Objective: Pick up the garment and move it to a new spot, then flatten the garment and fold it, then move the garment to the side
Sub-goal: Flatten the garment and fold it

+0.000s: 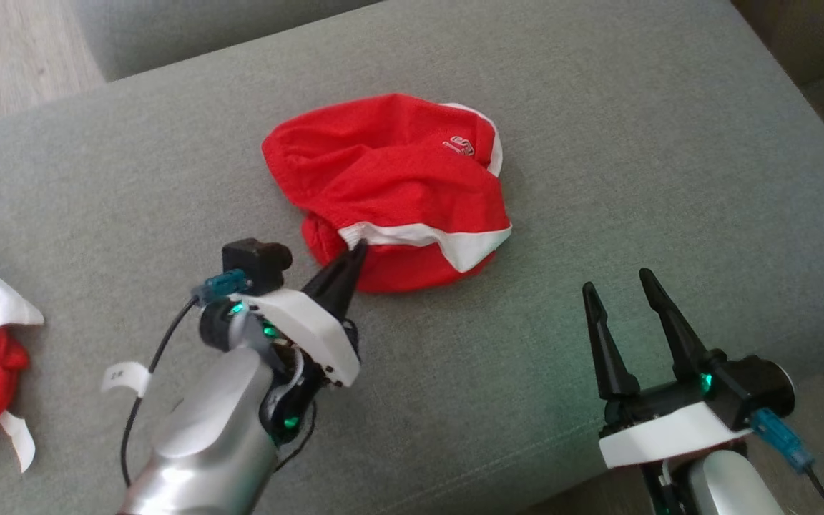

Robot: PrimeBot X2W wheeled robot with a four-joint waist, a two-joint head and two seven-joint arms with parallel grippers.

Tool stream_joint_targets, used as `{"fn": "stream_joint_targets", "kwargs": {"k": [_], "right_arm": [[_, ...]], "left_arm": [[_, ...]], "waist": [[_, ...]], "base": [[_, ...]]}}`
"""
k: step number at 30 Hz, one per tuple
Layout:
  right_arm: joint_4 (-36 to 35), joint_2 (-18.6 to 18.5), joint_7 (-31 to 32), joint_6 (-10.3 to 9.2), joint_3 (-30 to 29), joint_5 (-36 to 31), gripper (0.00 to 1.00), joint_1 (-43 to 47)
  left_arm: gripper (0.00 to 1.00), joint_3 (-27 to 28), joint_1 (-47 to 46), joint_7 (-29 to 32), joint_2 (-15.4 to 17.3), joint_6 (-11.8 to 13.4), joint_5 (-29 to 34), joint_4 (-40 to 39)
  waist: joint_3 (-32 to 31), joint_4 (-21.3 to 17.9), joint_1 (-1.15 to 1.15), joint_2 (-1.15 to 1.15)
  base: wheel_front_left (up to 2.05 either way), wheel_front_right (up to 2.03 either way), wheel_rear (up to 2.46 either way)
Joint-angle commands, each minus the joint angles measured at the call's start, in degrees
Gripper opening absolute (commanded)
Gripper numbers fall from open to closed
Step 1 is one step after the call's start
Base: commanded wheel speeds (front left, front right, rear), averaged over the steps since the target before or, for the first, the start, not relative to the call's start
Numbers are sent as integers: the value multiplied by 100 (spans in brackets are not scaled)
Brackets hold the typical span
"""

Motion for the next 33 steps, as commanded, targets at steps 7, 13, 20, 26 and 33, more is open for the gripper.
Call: {"fn": "stream_joint_targets", "kwargs": {"k": [7, 13, 20, 26, 33], "right_arm": [[-159, -9, -62, -4, 176, 133, 100, -238], [-123, -9, -62, -4, 228, 195, 100, -173], [-128, -9, -62, -4, 147, 179, 100, -30], [-145, -9, -62, -4, -3, 42, 100, 168], [-137, -9, -62, -4, -141, -225, 100, 242]], "left_arm": [[0, -506, -646, 185, 415, -35, -1021, -1182], [0, -835, -1504, 384, 663, -35, -2026, -2189], [0, -899, -1358, 334, 1196, -35, -2509, -2662], [0, -1273, 301, 150, 1725, 80, -2656, -2867], [0, -1517, 1195, -256, 2057, 305, -2326, -2664]], "waist": [[-236, -175, 0, 0], [-519, -297, 0, 0], [-780, -48, 0, 0], [-771, 527, 0, 0], [-634, 1192, 0, 0]], "base": [[0, 0, 0], [0, 0, 0], [0, 0, 0], [0, 0, 0], [0, 0, 0]]}}
